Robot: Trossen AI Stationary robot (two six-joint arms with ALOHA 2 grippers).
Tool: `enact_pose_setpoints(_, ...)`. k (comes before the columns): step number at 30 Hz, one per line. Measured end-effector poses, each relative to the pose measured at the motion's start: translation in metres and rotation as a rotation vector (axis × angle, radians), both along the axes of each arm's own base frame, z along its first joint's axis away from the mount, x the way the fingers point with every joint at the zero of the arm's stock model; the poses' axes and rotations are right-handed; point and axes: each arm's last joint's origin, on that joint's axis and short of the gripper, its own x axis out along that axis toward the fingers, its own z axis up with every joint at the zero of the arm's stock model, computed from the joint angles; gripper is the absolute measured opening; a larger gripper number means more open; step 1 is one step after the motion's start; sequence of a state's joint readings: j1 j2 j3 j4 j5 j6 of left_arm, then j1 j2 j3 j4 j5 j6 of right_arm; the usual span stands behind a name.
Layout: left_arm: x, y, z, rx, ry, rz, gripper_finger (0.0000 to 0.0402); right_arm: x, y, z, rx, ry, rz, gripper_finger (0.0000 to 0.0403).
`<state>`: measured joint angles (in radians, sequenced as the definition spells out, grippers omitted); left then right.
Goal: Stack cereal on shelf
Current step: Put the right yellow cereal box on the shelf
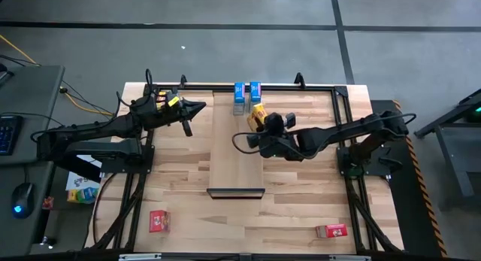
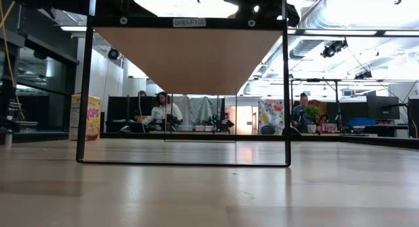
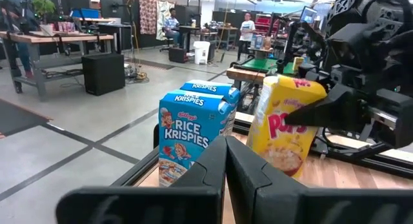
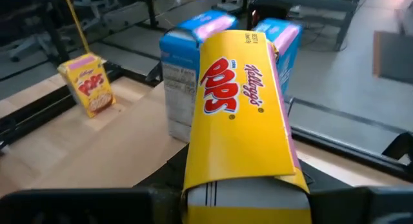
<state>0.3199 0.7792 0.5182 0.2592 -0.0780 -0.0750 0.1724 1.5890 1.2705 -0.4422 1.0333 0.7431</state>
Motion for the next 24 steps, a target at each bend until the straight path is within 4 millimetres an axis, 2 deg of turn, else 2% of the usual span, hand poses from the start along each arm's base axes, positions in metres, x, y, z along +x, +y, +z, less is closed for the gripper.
enact_pose_setpoints(5, 0.0, 0.0, 0.0, 0.007, 0.003, 0.0, 0.0, 0.0005, -0.002, -0.0021, 0.046, 0.025, 0.044, 0.0111)
enact_pose_setpoints(16, 0.0, 0.0, 0.0, 0.007, 0.003, 0.0, 0.0, -0.0024, -0.0028, -0.0043, 0.033, 0.05, 0.018, 0.0111)
enact_pose_setpoints(24, 0.0, 0.0, 0.0, 0.003, 0.001, -0.001, 0.0, -0.0006, -0.0007, -0.005, 0.038, 0.147, 0.144, 0.0111)
